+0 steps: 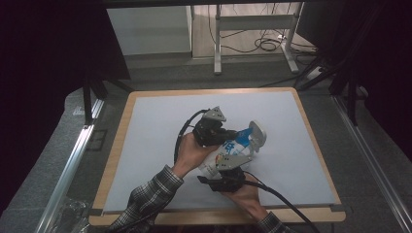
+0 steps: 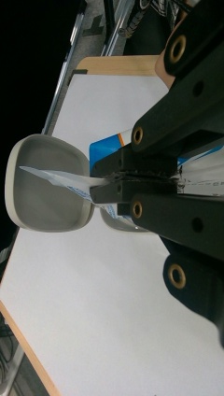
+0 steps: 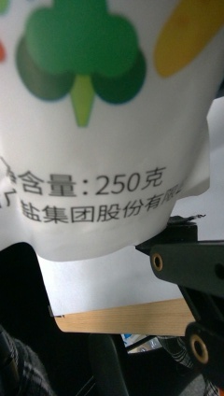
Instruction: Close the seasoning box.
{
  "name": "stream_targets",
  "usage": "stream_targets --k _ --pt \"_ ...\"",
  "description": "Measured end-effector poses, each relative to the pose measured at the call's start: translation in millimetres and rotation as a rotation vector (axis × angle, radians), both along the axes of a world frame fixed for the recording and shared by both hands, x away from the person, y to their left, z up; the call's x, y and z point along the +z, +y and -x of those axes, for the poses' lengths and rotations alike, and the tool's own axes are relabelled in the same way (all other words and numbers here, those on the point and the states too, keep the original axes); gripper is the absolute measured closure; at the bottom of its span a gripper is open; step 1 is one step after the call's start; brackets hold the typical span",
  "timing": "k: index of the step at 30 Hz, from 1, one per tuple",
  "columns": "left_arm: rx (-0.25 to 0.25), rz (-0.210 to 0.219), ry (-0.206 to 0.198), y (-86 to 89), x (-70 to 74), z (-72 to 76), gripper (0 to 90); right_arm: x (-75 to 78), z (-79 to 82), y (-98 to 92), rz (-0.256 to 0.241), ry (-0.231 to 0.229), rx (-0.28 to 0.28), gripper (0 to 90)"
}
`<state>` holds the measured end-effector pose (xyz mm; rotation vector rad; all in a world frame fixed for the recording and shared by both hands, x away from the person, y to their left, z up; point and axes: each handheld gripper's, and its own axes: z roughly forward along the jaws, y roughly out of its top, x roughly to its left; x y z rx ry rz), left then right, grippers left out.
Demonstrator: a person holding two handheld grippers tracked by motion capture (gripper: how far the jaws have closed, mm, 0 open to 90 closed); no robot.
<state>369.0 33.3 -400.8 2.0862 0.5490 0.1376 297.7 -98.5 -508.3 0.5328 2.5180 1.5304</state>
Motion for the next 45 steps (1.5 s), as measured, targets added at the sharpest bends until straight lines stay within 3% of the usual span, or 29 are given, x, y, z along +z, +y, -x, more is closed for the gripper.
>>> stream_targets --k 45 --pt "0.018 -0.001 0.018 -6.3 1.7 -6.2 88.2 9.0 2.8 1.5 -0.026 0.001 0.003 56.4"
